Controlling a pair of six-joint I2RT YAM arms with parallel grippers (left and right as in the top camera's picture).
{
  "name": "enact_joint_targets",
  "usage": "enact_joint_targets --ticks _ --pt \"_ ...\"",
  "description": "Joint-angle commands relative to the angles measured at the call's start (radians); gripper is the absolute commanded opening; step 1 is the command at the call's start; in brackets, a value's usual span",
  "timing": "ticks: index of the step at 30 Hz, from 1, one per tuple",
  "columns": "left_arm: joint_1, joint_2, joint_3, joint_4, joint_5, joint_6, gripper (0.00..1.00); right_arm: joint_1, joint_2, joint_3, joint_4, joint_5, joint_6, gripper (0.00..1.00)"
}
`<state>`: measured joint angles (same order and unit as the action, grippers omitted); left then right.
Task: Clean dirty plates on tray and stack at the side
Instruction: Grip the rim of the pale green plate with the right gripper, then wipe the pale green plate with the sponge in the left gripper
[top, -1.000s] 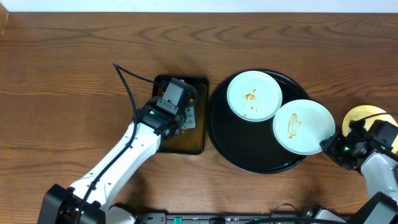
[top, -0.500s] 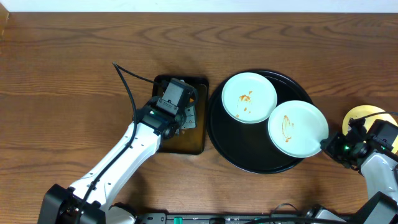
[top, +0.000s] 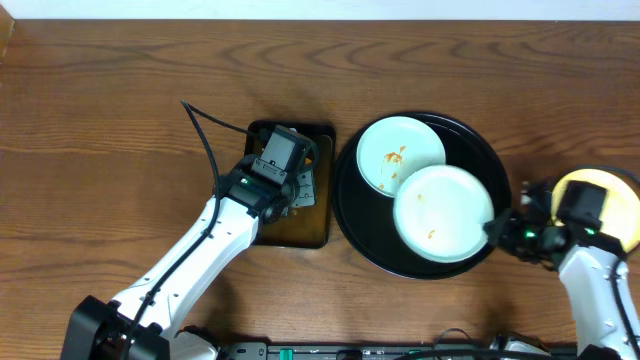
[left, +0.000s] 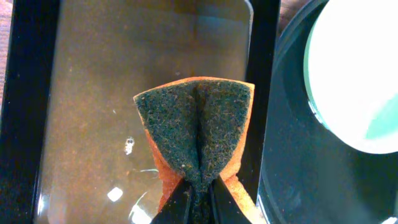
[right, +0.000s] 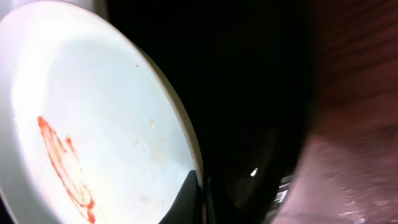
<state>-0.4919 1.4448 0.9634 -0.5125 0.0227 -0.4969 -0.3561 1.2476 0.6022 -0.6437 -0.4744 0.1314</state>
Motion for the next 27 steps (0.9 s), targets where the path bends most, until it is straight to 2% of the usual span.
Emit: enact_joint_targets --ticks 1,7,15,27 --pt "0.002 -0.001 0.003 0.026 0.045 0.031 0.08 0.122 -0.011 0.018 -0.020 0.099 0.052 0.01" --pt "-0.034 -0.001 0.003 0.112 0.223 0.056 0.08 0.247 -0.011 0.018 -0.021 0.187 0.127 0.01" --pt "-0.215 0.027 0.003 0.225 0.227 0.039 0.08 0.320 -0.011 0.018 -0.041 0.187 0.153 0.01" --pt "-0.442 0.205 0.003 0.402 0.228 -0.108 0.08 0.345 -0.011 0.018 -0.071 0.186 0.153 0.01"
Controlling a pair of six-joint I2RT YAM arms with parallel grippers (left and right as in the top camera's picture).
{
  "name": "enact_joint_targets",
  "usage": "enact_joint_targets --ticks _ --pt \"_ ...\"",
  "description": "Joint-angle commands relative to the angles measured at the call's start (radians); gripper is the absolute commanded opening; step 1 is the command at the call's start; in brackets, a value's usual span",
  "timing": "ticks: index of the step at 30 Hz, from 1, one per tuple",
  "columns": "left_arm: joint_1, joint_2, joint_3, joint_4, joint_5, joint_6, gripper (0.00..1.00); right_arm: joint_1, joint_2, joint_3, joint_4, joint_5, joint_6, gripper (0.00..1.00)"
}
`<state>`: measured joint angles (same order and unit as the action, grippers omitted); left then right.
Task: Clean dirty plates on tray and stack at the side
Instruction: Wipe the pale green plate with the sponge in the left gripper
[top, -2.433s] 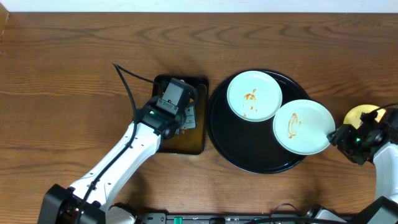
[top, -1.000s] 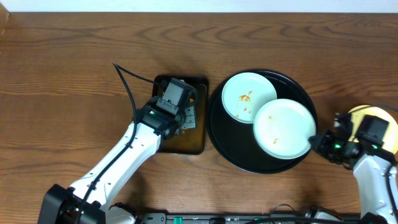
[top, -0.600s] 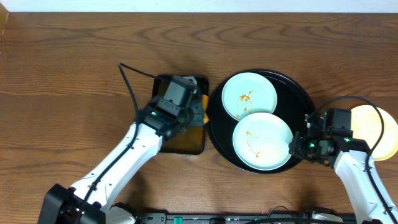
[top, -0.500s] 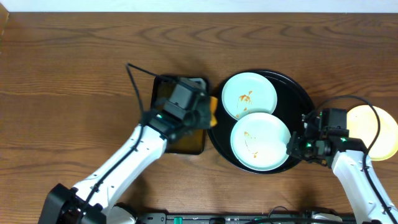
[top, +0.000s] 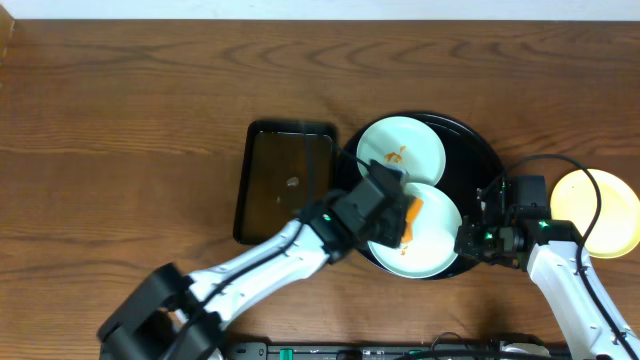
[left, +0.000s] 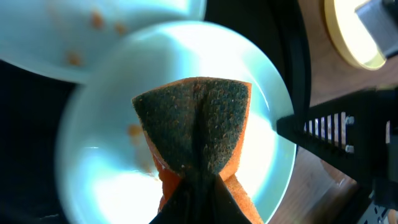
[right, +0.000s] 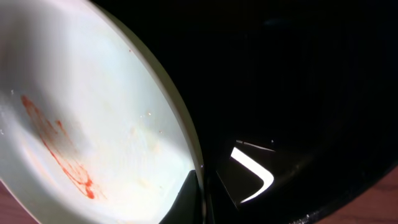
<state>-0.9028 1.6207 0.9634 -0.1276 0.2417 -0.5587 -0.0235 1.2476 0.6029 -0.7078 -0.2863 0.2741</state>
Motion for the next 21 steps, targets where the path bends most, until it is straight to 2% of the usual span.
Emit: enact_joint_targets --ticks 1,5,14,21 --pt "-0.047 0.045 0.003 0.027 0.009 -0.046 0.08 0.012 -0.011 0.017 -0.008 -0.002 0.011 0.01" --pt "-0.089 0.095 0.003 0.055 0.004 -0.045 0.08 0.012 -0.011 0.017 -0.011 -0.002 0.011 0.01" --pt "-0.093 0.120 0.003 0.047 -0.030 -0.045 0.08 0.012 -0.011 0.017 -0.015 -0.002 0.011 0.01" --pt "-0.090 0.120 0.003 -0.060 -0.253 -0.045 0.08 0.012 -0.011 0.017 -0.015 -0.002 0.010 0.01"
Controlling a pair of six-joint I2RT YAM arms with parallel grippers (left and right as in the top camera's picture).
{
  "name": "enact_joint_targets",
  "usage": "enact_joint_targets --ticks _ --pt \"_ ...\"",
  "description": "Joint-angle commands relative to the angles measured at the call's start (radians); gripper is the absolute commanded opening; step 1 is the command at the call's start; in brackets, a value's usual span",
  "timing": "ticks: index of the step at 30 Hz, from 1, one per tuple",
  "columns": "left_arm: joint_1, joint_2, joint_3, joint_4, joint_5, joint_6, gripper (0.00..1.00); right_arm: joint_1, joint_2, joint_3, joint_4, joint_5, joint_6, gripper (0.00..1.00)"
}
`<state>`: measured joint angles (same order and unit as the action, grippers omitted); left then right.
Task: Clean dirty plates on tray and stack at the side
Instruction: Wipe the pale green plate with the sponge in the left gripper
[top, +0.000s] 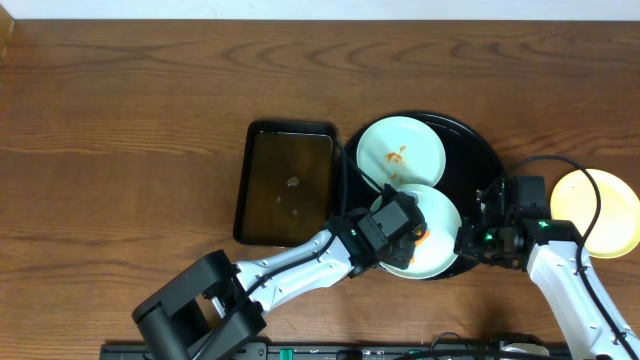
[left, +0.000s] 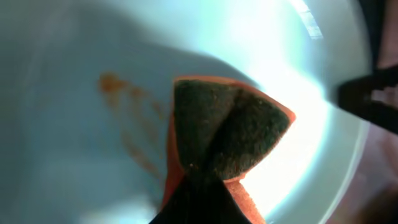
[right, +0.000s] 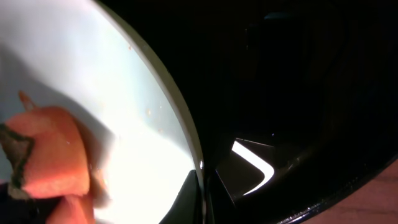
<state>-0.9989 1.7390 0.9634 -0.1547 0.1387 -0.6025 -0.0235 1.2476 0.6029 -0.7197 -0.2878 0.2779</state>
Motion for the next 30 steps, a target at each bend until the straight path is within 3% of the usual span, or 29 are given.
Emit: enact_joint_targets --ticks 1,5,8,17,19,30 --pt "0.011 0.002 0.003 -0.039 -0.185 -0.001 0.08 0.012 -0.011 0.017 -0.003 -0.001 0.007 0.01" --pt "0.040 0.000 0.003 -0.038 -0.283 0.000 0.08 0.012 -0.011 0.017 -0.003 -0.001 0.006 0.01" --pt "0.076 -0.010 0.004 -0.027 -0.275 0.007 0.08 0.012 -0.011 0.017 -0.003 -0.001 0.007 0.01" --pt "0.084 -0.130 0.004 0.009 -0.021 0.036 0.08 0.012 -0.011 0.017 -0.003 0.000 0.006 0.01" --pt "0.090 -0.161 0.004 -0.015 -0.035 0.087 0.07 0.012 -0.011 0.017 -0.003 0.000 0.006 0.01" --pt "0.263 -0.257 0.004 -0.218 -0.106 0.090 0.08 0.012 -0.011 0.017 0.076 0.016 -0.019 0.01"
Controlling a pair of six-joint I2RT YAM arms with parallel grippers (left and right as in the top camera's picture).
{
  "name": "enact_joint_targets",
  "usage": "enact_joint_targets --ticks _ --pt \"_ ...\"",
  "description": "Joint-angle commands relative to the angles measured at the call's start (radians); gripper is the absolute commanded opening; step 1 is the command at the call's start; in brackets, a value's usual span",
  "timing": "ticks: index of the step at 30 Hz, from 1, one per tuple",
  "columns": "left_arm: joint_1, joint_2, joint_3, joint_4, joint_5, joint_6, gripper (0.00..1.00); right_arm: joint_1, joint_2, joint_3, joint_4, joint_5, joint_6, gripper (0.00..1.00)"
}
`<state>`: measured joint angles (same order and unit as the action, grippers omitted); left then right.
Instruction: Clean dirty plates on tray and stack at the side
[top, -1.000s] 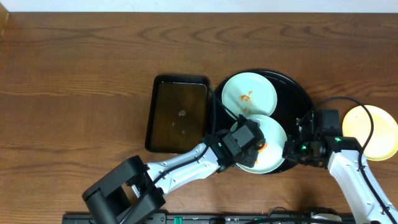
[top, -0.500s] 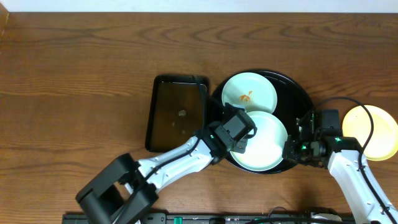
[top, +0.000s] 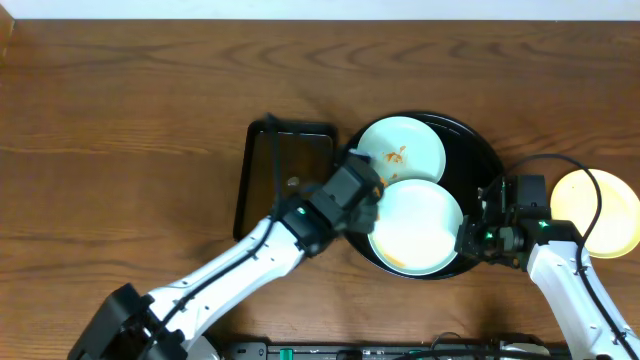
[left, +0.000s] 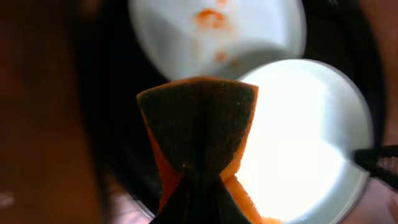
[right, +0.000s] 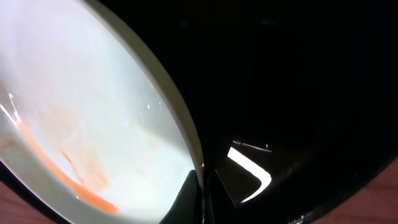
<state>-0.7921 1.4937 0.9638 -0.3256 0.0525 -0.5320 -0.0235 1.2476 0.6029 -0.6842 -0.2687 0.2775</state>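
Observation:
A round black tray (top: 478, 152) holds two pale plates. The near plate (top: 415, 225) carries an orange smear along its front edge (right: 74, 186); my right gripper (top: 470, 240) is shut on its right rim (right: 198, 171). The far plate (top: 405, 150) has orange spots (left: 211, 17). My left gripper (top: 362, 190) is shut on a folded orange sponge (left: 198, 127) with a dark scouring face, held over the tray's left side beside the near plate.
A black rectangular basin (top: 285, 180) with liquid lies left of the tray. A yellow plate (top: 598, 205) rests on the wooden table (top: 120, 120) at the right edge, behind my right arm.
My left gripper with the sponge has moved off the near plate to the tray's left side. The red streak on the plate is now a faint orange smear near its front edge.
The sponge was first held over the black basin while my right gripper gripped the near plate's rim. Then the sponge hung above that plate, then pressed on its red streak. Now the sponge is off the plate, whose streak has faded to a smear.

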Motion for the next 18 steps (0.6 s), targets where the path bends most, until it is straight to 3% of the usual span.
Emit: enact_joint_targets --ticks 1,9,18 --pt "0.076 -0.011 0.003 -0.063 -0.019 0.020 0.08 0.012 -0.012 0.017 0.059 -0.022 -0.035 0.01" --pt "0.218 -0.012 0.003 -0.105 -0.019 0.042 0.08 0.012 -0.031 0.045 0.192 -0.136 -0.108 0.01" --pt "0.355 -0.012 0.003 -0.123 -0.019 0.042 0.08 0.015 -0.128 0.165 0.143 0.169 -0.177 0.01"
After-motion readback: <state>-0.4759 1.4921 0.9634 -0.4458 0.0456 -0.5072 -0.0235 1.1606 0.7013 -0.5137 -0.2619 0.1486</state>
